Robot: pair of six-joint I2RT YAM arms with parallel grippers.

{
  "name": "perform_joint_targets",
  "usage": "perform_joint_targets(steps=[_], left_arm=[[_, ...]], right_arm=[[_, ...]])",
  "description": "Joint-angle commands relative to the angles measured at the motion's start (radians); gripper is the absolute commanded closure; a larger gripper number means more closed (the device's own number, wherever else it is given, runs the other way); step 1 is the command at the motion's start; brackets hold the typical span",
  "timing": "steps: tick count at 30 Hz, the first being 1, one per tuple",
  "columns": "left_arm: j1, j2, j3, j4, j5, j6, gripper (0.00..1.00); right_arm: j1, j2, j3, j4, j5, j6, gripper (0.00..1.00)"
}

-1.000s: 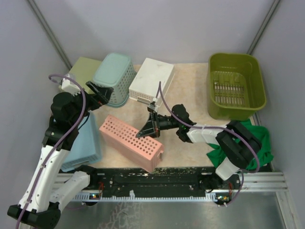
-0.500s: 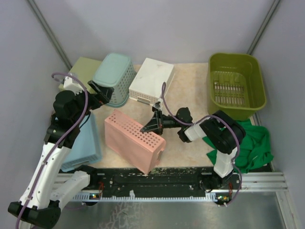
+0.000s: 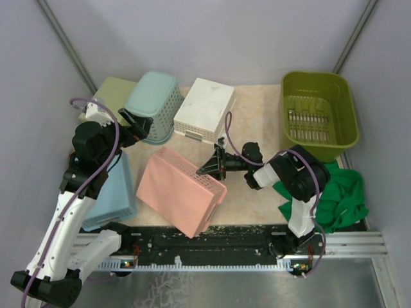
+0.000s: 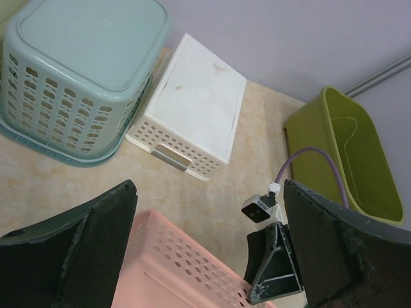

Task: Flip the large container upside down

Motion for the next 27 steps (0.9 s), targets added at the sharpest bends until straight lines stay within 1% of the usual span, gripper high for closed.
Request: perform_joint_targets(steps=[1, 2, 3, 6, 7, 9, 10, 14, 18, 21, 24, 27], left_arm=[[0.003, -0.003, 0.005, -0.009, -0.013, 0.016, 0.0], [0.003, -0.005, 0.005, -0.011, -0.013, 0.018, 0.0], [0.003, -0.006, 0.005, -0.013, -0.013, 0.018, 0.0], [0.003, -0.012, 0.003, -0.017, -0.012, 0.019, 0.0], [0.003, -0.014, 0.002, -0.017, -0.013, 0.02, 0.0], [0.003, -0.017, -0.002, -0.018, -0.009, 0.018, 0.0], [0.003, -0.018, -0.004, -0.018, -0.006, 0.017, 0.0], [0.003, -0.022, -0.01, -0.017, 0.003, 0.014, 0.0], [0.003, -0.026, -0.011, -0.015, 0.014, 0.025, 0.0], [0.003, -0.012, -0.01, -0.01, 0.057, 0.045, 0.0], [-0.004, 0.026, -0.007, -0.011, 0.127, 0.073, 0.0], [-0.074, 0.072, -0.013, -0.03, 0.137, 0.104, 0.0]], right_arm=[[-0.004, -0.071, 0.072, -0.351, -0.012, -0.294, 0.7], [-0.004, -0.095, 0.1, -0.473, 0.001, -0.377, 0.66], [-0.004, -0.118, 0.132, -0.634, 0.024, -0.48, 0.62], [-0.004, -0.178, 0.273, -1.125, 0.174, -0.79, 0.48], [-0.004, -0.189, 0.322, -1.255, 0.231, -0.867, 0.44], [-0.004, -0.201, 0.399, -1.443, 0.333, -0.966, 0.37], [-0.004, -0.201, 0.426, -1.499, 0.379, -1.001, 0.34], [-0.004, -0.245, 0.496, -1.652, 0.528, -1.097, 0.28], [-0.005, -0.285, 0.531, -1.744, 0.674, -1.148, 0.27], [-0.004, -0.338, 0.549, -1.804, 0.801, -1.179, 0.27], [-0.005, -0.435, 0.548, -1.846, 0.946, -1.203, 0.26], [-0.004, -0.554, 0.532, -1.882, 1.147, -1.233, 0.27]])
